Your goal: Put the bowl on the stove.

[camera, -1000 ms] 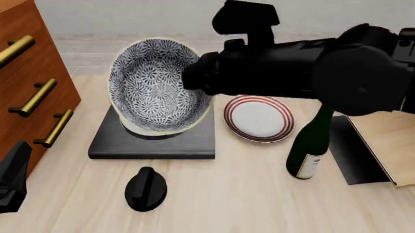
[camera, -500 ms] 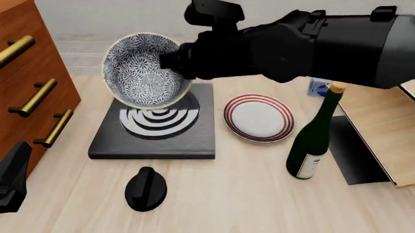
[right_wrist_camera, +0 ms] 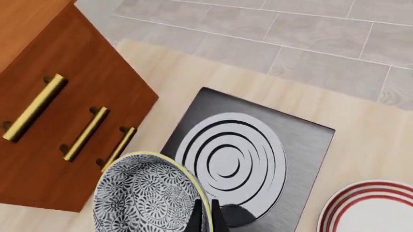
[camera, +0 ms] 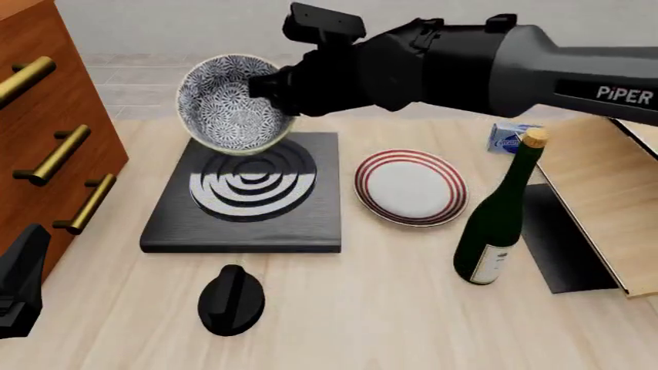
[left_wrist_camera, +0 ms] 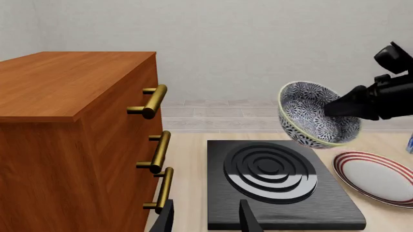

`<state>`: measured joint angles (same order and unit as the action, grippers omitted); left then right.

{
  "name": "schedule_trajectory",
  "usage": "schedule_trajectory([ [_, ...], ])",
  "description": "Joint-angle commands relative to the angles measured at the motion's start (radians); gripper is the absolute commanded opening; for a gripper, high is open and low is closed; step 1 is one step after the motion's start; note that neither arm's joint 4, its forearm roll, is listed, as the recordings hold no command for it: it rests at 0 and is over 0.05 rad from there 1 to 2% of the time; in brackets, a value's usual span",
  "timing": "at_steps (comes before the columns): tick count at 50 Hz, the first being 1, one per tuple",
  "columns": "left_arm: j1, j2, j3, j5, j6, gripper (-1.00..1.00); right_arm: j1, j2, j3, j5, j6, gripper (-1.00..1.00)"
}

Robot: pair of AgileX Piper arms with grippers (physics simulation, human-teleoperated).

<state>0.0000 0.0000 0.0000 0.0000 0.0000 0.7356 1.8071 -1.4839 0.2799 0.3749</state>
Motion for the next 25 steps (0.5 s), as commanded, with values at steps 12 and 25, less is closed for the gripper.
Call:
schedule_trajectory([
  [12, 0.0, 0.0, 0.0, 0.0, 0.0, 1.0, -0.038, 0.149, -0.118, 0.0, 0.032, -1.0],
  [25, 0.0, 0.0, 0.0, 0.0, 0.0, 1.0, -0.045, 0.203, -0.134, -0.019, 0.047, -1.0],
])
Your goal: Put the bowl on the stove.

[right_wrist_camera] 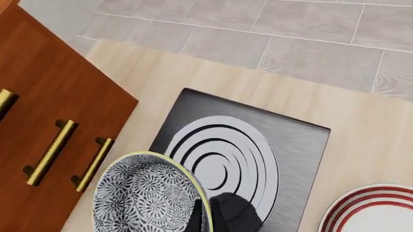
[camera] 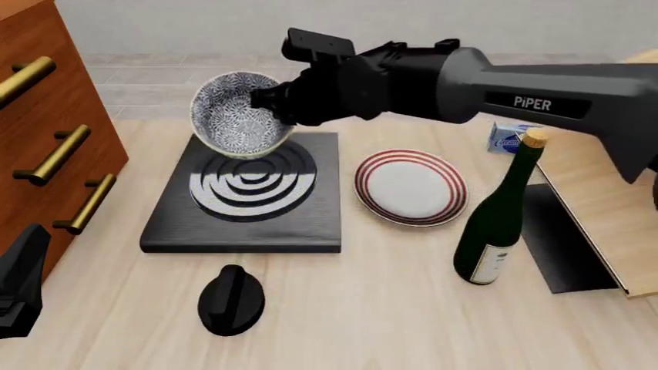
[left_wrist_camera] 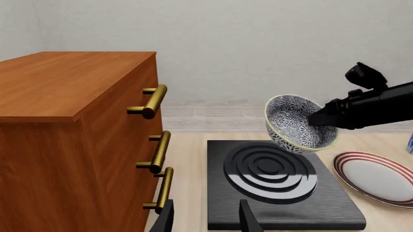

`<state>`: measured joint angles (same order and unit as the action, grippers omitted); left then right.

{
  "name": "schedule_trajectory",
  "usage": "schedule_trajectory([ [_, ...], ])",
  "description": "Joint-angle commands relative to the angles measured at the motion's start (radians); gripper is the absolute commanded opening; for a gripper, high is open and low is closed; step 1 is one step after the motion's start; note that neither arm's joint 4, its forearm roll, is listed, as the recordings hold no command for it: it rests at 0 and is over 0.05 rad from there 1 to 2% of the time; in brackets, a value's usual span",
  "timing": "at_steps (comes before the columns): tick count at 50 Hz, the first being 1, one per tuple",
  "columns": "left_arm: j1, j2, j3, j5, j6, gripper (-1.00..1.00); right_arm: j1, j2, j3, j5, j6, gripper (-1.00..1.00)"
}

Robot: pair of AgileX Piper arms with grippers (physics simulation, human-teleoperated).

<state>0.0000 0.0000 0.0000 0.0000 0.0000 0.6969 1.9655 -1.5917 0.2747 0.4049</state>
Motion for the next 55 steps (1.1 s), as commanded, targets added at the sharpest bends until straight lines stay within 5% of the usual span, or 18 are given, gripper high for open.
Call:
schedule_trajectory([
  [1, 0.0, 0.0, 0.0, 0.0, 0.0, 1.0, -0.007, 0.045, -0.026, -0.014, 0.017, -1.0],
  [55, 0.0, 0.0, 0.0, 0.0, 0.0, 1.0, -0.025, 0.206, -0.123, -0.032, 0.043, -1.0],
])
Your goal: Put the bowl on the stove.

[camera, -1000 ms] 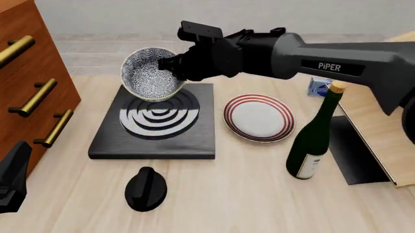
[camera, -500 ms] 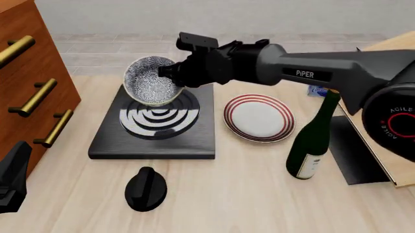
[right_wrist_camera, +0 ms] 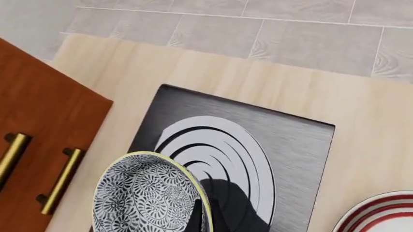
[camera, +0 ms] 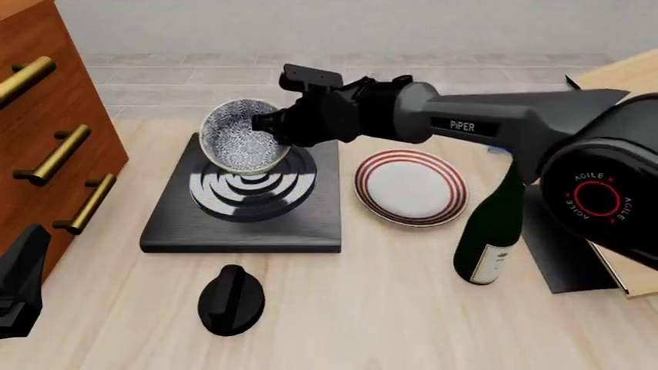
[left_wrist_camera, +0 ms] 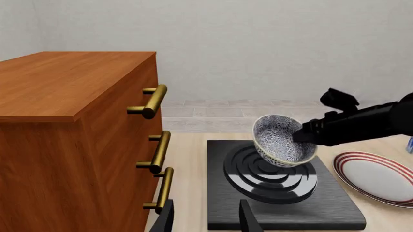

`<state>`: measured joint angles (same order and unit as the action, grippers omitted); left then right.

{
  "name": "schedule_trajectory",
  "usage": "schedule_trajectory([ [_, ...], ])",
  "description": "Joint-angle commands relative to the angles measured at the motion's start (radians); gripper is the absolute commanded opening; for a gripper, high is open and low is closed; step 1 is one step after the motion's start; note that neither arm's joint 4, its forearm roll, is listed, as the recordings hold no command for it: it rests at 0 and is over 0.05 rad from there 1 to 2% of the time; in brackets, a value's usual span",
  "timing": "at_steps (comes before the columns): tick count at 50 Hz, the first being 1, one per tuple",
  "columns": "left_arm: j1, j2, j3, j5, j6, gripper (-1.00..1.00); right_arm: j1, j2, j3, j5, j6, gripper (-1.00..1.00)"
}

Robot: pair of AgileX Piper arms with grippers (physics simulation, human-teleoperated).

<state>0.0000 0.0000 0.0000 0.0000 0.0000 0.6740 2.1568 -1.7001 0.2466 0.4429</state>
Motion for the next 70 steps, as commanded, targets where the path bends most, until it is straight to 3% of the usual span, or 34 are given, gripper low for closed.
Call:
schedule_trajectory([
  [1, 0.0, 0.0, 0.0, 0.0, 0.0, 1.0, -0.003, 0.017, -0.016, -0.003, 0.002, -1.0],
  [67, 0.0, 0.0, 0.0, 0.0, 0.0, 1.0, -0.002, 0.093, -0.002, -0.051, 0.015, -1.0],
  [68, 0.0, 0.0, 0.0, 0.0, 0.0, 1.0, -0.002, 0.092, -0.003, -0.048, 0.011, 1.0],
  [70, 0.0, 0.0, 0.0, 0.0, 0.0, 1.0, -0.002, 0.09, -0.002, -0.048, 0.012, 1.0],
])
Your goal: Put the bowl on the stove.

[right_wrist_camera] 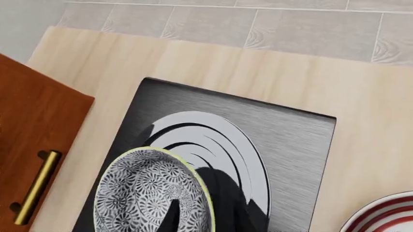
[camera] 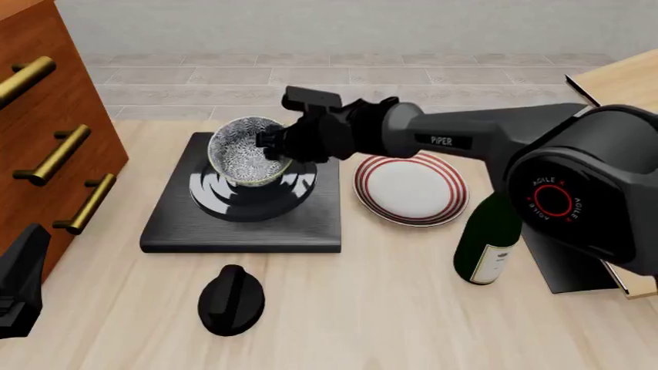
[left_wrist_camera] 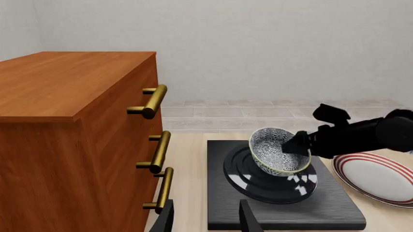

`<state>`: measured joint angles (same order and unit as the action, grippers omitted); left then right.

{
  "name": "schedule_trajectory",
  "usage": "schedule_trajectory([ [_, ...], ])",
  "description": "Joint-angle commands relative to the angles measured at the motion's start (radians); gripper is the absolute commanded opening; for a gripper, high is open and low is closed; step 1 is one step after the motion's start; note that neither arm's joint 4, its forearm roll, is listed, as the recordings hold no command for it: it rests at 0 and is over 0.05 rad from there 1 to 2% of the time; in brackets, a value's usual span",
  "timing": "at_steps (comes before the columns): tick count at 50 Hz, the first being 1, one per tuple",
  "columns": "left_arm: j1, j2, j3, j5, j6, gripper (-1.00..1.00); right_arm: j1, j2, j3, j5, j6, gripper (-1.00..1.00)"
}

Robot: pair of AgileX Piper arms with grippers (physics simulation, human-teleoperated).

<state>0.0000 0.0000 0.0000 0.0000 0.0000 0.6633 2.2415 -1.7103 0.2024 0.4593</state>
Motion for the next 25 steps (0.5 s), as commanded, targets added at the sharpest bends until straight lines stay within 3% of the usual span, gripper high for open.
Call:
schedule_trajectory([
  [1, 0.0, 0.0, 0.0, 0.0, 0.0, 1.0, 0.008, 0.004, 0.007, -0.002, -0.005, 1.0],
  [25, 0.0, 0.0, 0.0, 0.0, 0.0, 1.0, 0.016, -0.03, -0.004, 0.023, -0.019, 1.0],
])
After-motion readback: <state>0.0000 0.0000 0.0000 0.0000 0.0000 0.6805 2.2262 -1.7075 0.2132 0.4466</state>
